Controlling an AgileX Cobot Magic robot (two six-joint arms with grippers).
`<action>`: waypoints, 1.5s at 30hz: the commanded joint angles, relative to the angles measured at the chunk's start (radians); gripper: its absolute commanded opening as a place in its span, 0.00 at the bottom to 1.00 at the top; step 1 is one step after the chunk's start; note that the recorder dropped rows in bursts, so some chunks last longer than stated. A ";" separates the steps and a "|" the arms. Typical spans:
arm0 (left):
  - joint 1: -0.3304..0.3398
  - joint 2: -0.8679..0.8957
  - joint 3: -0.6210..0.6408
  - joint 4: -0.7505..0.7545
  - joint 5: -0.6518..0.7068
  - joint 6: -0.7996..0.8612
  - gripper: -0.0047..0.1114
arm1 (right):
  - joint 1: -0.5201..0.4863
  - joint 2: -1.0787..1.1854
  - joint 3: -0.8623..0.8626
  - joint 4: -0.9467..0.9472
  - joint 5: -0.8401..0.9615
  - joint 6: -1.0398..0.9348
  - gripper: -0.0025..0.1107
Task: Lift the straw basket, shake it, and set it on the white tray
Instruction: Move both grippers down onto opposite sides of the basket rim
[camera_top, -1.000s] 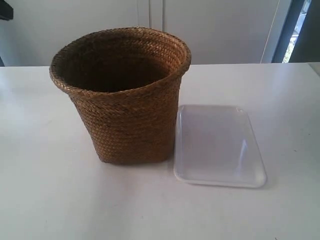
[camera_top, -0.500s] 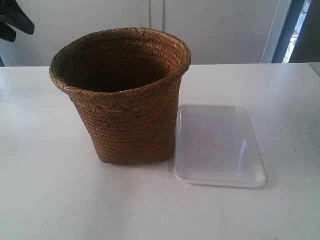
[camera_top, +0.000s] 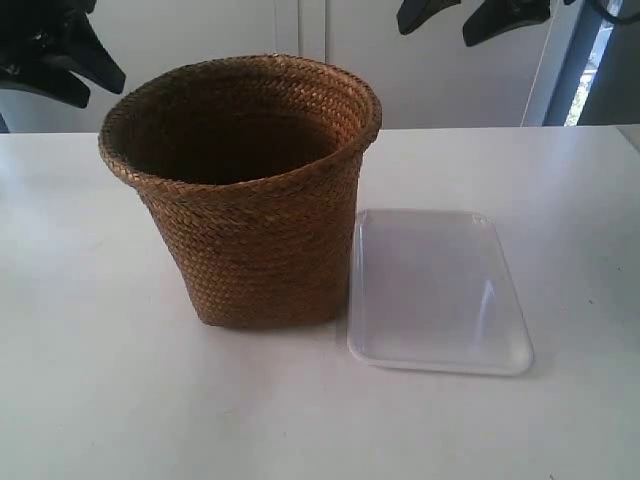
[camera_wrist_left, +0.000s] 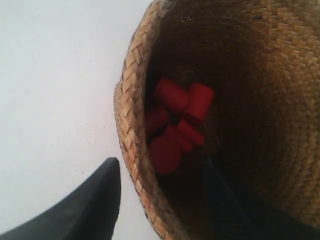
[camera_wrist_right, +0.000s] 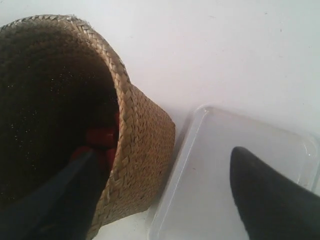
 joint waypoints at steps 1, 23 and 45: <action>-0.004 0.019 -0.008 0.021 0.015 0.011 0.52 | 0.000 -0.001 -0.007 0.020 0.003 -0.006 0.59; -0.004 0.129 -0.008 -0.039 0.015 0.052 0.52 | 0.095 0.169 -0.007 0.023 -0.017 0.075 0.68; -0.083 0.205 -0.008 -0.022 -0.034 0.071 0.52 | 0.112 0.298 -0.007 0.026 -0.004 0.099 0.52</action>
